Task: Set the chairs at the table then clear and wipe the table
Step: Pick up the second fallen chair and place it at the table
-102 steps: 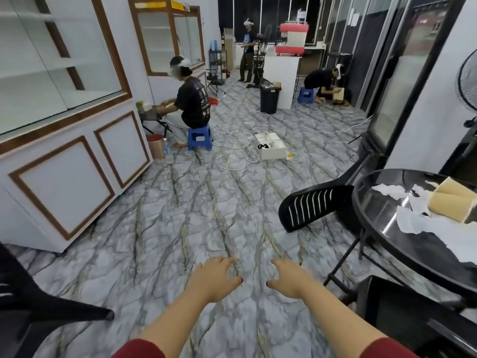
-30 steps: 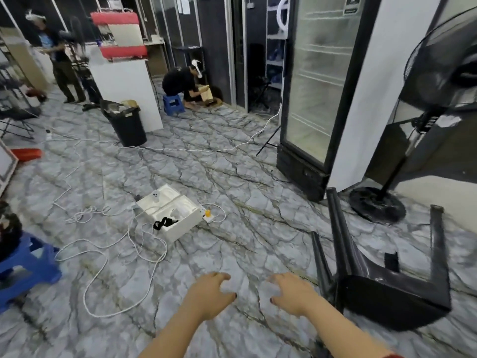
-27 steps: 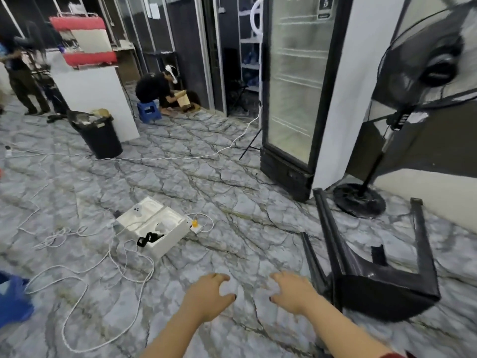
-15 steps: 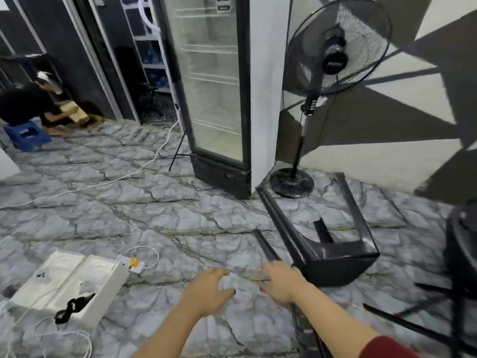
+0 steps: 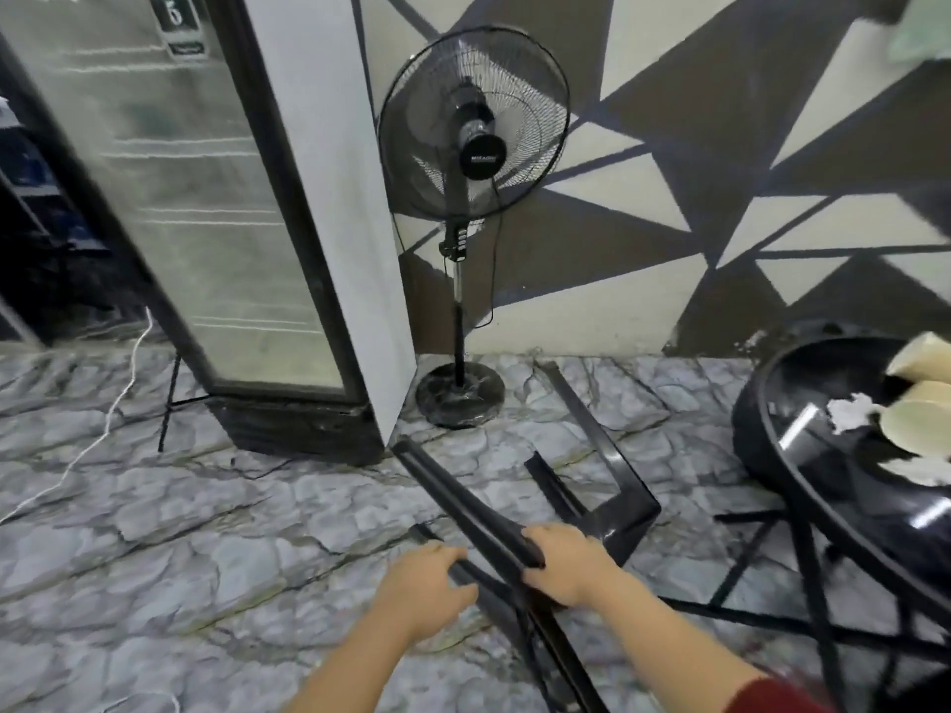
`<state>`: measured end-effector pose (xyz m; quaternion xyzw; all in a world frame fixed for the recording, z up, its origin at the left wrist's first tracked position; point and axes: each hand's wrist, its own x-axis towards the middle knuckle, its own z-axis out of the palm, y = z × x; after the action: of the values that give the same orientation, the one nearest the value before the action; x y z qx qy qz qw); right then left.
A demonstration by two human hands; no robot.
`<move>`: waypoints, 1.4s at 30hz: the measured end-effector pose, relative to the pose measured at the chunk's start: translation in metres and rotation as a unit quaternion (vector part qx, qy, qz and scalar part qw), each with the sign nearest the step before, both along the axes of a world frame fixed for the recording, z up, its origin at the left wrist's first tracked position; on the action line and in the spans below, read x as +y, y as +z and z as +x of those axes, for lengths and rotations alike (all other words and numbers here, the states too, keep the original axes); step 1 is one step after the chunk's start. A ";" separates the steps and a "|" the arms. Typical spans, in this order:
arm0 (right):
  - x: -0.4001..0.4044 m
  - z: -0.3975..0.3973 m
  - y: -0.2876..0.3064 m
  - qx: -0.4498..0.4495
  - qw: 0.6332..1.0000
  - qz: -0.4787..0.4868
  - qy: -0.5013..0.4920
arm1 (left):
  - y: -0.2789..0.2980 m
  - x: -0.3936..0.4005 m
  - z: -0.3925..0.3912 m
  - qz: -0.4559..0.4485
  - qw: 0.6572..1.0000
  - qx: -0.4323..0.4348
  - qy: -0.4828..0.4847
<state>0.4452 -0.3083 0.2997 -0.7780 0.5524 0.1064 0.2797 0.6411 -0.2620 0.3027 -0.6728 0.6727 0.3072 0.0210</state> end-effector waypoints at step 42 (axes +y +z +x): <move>0.234 -0.112 -0.330 -0.070 0.704 0.065 -0.704 | -0.341 -0.035 -0.227 0.125 0.759 0.054 -0.636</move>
<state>0.3333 -0.0744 -0.0299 -0.1477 0.9101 -0.1408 0.3607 0.4139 -0.2969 -0.0383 -0.0636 0.9016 0.3405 0.2592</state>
